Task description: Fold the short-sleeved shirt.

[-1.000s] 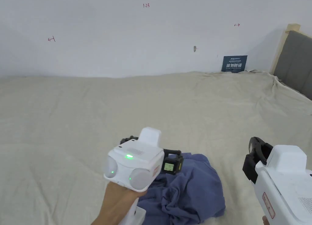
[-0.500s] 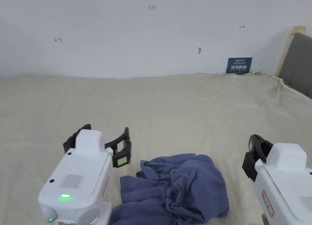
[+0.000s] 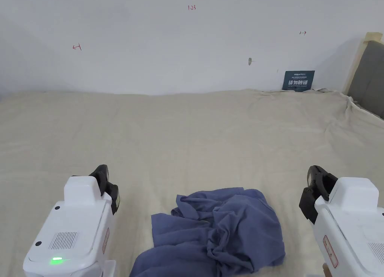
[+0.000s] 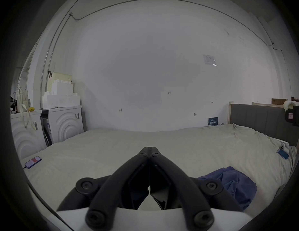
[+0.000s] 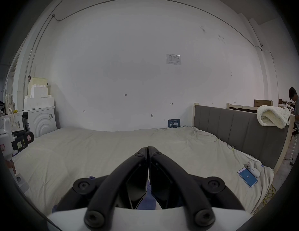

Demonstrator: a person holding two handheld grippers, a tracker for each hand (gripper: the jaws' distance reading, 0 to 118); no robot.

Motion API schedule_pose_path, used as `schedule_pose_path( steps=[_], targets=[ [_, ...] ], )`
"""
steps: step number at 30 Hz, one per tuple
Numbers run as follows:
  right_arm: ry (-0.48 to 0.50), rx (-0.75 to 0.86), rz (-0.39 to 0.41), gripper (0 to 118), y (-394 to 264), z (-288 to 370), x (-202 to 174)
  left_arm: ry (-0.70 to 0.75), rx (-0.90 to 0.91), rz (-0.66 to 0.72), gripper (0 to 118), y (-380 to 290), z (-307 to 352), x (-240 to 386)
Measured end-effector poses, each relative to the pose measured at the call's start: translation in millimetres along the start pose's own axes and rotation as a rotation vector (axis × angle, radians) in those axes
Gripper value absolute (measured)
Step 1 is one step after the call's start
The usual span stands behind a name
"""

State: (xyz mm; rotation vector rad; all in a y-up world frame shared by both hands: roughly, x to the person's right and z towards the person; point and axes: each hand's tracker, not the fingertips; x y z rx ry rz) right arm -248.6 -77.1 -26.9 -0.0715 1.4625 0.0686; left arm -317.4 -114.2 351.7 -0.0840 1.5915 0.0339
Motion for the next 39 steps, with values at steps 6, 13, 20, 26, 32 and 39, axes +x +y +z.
schedule_pose_path(
  steps=[6,13,20,26,32,39],
  targets=[
    [0.002,0.002,-0.001,0,0,0,0,-0.001,0.0,-0.011,0,-1,1,1],
    [0.005,-0.001,-0.003,0,-1,0,-3,-0.044,-0.076,0.0,0,4,-5,2],
    [0.015,-0.011,0.001,0,-1,-1,-6,-0.137,-0.411,0.018,0,-5,-21,8],
    [0.025,-0.024,0.005,0,-5,-5,-8,-0.193,-0.684,0.022,0,-47,-29,13],
    [0.035,-0.035,0.007,0,-9,-7,-6,-0.223,-0.87,0.03,9,-93,-25,17],
    [0.039,-0.054,0.005,0,-12,-8,-9,-0.21,-0.983,-0.007,98,-125,-23,25]
  ],
)
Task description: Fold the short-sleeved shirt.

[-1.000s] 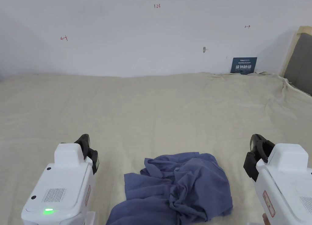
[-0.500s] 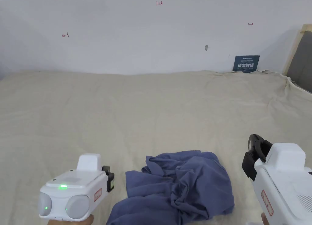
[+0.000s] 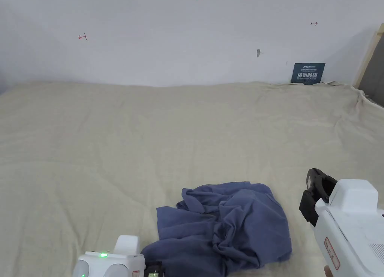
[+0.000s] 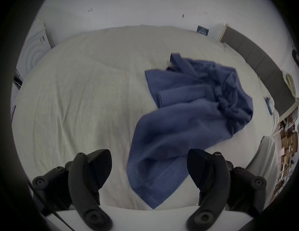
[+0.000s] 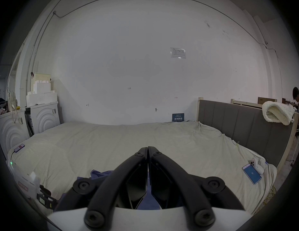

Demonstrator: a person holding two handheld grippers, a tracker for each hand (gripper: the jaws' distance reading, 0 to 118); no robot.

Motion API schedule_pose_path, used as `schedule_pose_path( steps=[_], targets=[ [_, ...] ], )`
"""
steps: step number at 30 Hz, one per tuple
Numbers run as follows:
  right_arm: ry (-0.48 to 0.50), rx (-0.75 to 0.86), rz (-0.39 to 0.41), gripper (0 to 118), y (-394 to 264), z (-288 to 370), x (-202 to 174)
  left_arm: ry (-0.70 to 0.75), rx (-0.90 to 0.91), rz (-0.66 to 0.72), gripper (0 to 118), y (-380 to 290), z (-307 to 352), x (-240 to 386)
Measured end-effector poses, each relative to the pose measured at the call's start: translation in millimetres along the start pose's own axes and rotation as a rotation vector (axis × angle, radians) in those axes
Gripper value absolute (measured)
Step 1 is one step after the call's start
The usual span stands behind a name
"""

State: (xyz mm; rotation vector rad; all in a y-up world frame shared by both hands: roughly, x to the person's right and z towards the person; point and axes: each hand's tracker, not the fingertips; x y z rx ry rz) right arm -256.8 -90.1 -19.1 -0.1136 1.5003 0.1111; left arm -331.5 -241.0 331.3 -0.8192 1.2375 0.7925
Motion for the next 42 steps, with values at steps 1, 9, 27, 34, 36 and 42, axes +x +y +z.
schedule_pose_path(
  steps=[1,9,27,34,36,42],
  targets=[
    [0.002,-0.003,-0.002,0,0,0,0,0.015,-0.004,-0.001,98,-2,-3,0],
    [0.009,-0.017,-0.005,0,-6,-6,-2,0.055,-0.091,-0.011,91,-13,-28,-4],
    [0.028,-0.201,0.007,1,-9,-79,6,-0.092,0.152,-0.006,1,19,41,0],
    [0.046,-0.359,0.056,6,-21,-173,10,-0.105,0.216,0.05,1,40,54,-12],
    [0.051,-0.411,0.018,32,-27,-198,14,-0.107,0.219,0.058,1,42,53,-15],
    [0.044,-0.572,-0.097,84,-55,-261,27,-0.105,0.196,0.07,1,42,45,-20]
  ],
)
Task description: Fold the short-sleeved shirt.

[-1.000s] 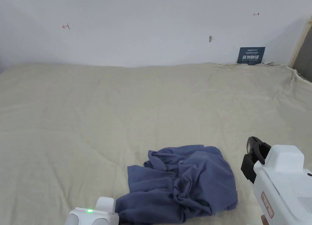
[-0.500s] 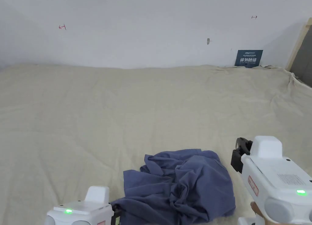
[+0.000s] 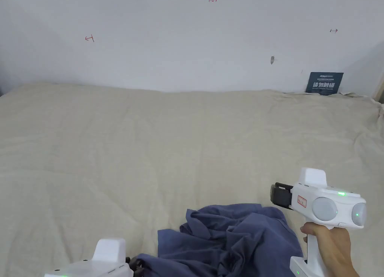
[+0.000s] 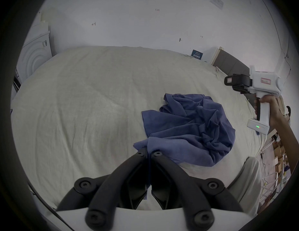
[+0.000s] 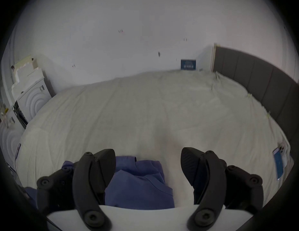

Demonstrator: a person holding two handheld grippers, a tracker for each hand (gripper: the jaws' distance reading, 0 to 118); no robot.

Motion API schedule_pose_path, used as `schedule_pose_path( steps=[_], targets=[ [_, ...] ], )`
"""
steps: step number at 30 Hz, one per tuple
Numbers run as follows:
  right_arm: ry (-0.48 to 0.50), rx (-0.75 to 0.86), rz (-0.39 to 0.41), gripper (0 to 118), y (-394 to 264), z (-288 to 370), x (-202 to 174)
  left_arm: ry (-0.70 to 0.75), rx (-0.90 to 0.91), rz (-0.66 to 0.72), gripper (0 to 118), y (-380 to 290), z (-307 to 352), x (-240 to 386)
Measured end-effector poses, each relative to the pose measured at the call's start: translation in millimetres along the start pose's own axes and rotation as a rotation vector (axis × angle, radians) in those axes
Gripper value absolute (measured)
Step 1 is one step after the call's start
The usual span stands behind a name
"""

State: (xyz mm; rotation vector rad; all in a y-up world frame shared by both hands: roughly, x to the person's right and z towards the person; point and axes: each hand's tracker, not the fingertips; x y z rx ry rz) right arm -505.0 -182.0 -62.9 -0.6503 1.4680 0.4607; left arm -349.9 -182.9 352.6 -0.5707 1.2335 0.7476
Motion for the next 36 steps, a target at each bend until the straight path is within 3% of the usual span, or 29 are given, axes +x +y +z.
schedule_pose_path(
  steps=[2,7,13,14,15,16,17,18,23,30,36],
  targets=[
    [0.0,-0.073,-0.017,84,0,-21,5,-0.001,-0.008,0.008,1,0,-3,-2],
    [-0.029,-0.239,0.054,84,-8,-64,7,0.0,-0.017,0.021,1,0,-6,-5],
    [-0.047,-0.288,0.085,79,-16,-88,6,0.0,-0.02,0.022,1,-2,-7,-6],
    [-0.035,-0.301,0.063,74,-17,-90,6,0.0,-0.021,0.022,1,-2,-7,-5],
    [-0.003,-0.318,0.026,59,-18,-91,7,-0.001,-0.021,0.023,1,-3,-7,-5],
    [0.011,-0.334,0.01,37,-20,-93,10,-0.001,-0.021,0.025,1,-3,-7,-6],
    [0.003,-0.331,0.027,8,-21,-93,9,-0.001,-0.02,0.027,1,-4,-6,-6],
    [0.009,-0.329,0.038,1,-24,-90,6,-0.003,-0.02,0.028,1,-4,-6,-6],
    [0.0,-0.238,0.132,1,-21,-57,-8,-0.007,-0.017,0.025,1,-5,-3,-6],
    [0.045,-0.114,0.137,1,9,-5,3,-0.03,0.012,0.039,1,-6,7,-2],
    [0.079,0.046,0.075,0,44,57,18,-0.068,0.086,0.075,1,14,21,-4]
  ],
)
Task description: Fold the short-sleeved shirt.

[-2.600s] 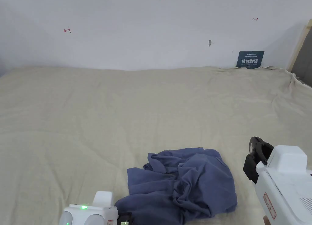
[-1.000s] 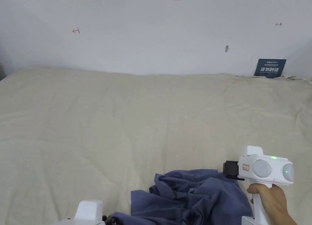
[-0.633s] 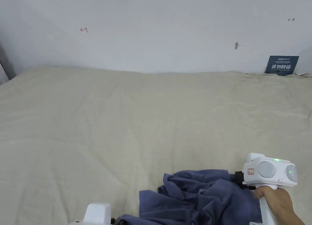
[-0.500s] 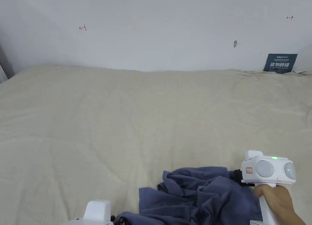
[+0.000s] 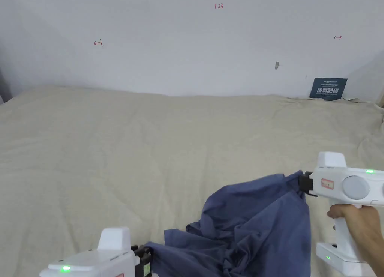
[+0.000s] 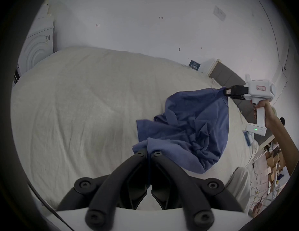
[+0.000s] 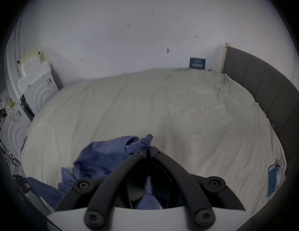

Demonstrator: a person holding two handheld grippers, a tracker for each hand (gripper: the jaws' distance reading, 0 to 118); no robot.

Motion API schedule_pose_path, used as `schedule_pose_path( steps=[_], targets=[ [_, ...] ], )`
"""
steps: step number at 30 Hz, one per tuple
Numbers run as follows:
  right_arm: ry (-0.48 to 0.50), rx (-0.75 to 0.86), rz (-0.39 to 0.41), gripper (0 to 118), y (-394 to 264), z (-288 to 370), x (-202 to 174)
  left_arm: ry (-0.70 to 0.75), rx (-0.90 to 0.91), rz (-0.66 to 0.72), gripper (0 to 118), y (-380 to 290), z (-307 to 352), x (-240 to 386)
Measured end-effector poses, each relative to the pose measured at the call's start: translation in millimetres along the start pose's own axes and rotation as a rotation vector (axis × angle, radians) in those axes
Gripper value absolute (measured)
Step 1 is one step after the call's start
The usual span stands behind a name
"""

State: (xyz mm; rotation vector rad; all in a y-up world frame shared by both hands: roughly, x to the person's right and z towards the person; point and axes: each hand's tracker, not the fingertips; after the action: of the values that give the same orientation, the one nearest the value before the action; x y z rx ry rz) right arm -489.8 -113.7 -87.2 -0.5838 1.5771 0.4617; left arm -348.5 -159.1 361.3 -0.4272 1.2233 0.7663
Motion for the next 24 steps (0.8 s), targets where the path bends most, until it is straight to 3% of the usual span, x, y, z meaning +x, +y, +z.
schedule_pose_path(
  steps=[11,17,24],
  targets=[
    [-0.107,0.169,-0.069,0,78,80,31,0.011,0.21,0.003,1,120,27,-14],
    [-0.198,0.195,-0.059,1,133,87,53,0.053,0.266,0.027,1,214,28,-41],
    [-0.201,0.23,-0.1,1,189,75,70,0.139,0.294,0.036,1,310,22,-46]
  ],
)
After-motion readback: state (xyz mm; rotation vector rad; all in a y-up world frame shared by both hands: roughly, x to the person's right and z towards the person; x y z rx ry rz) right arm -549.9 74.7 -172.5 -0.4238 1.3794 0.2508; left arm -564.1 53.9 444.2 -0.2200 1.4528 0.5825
